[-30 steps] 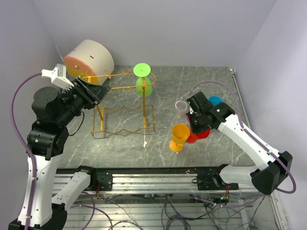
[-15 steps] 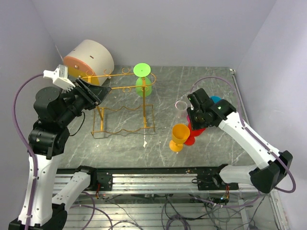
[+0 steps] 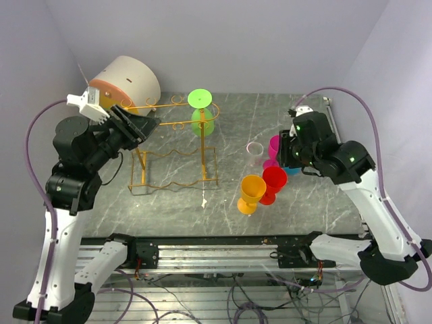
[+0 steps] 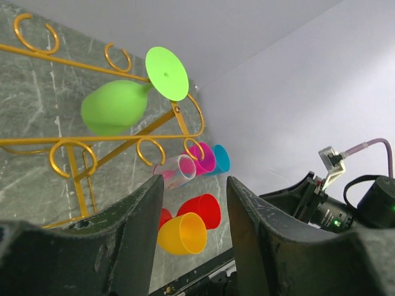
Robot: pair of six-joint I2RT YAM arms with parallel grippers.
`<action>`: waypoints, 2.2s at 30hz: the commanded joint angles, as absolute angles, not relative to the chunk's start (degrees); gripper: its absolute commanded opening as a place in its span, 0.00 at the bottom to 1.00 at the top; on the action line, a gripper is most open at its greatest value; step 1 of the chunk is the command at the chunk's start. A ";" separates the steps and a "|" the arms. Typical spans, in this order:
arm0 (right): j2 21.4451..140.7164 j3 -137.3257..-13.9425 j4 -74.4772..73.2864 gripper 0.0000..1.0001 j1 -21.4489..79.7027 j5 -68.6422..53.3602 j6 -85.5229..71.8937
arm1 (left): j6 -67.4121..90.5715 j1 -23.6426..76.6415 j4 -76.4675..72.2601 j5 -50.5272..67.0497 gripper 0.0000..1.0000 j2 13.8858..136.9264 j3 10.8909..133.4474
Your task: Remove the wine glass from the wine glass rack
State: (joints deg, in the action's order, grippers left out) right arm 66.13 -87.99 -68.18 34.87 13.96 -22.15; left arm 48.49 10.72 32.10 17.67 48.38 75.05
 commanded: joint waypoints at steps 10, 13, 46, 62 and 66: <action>54.48 -81.25 -55.12 0.46 34.60 15.28 -28.90 | 53.27 10.99 24.69 25.82 0.56 66.80 88.32; 52.43 -80.08 -54.39 0.46 34.55 17.13 -29.52 | 53.81 11.07 28.94 25.05 0.53 71.22 93.72; 49.23 -76.88 -51.77 0.45 34.55 16.29 -27.69 | 40.91 16.87 40.14 19.25 0.45 92.37 105.76; 48.78 -76.11 -51.06 0.45 34.54 15.47 -27.28 | 42.74 17.23 36.70 20.45 0.43 94.41 105.80; 48.83 -76.03 -51.07 0.45 34.59 15.94 -27.06 | 44.29 17.24 34.76 22.09 0.37 94.23 104.75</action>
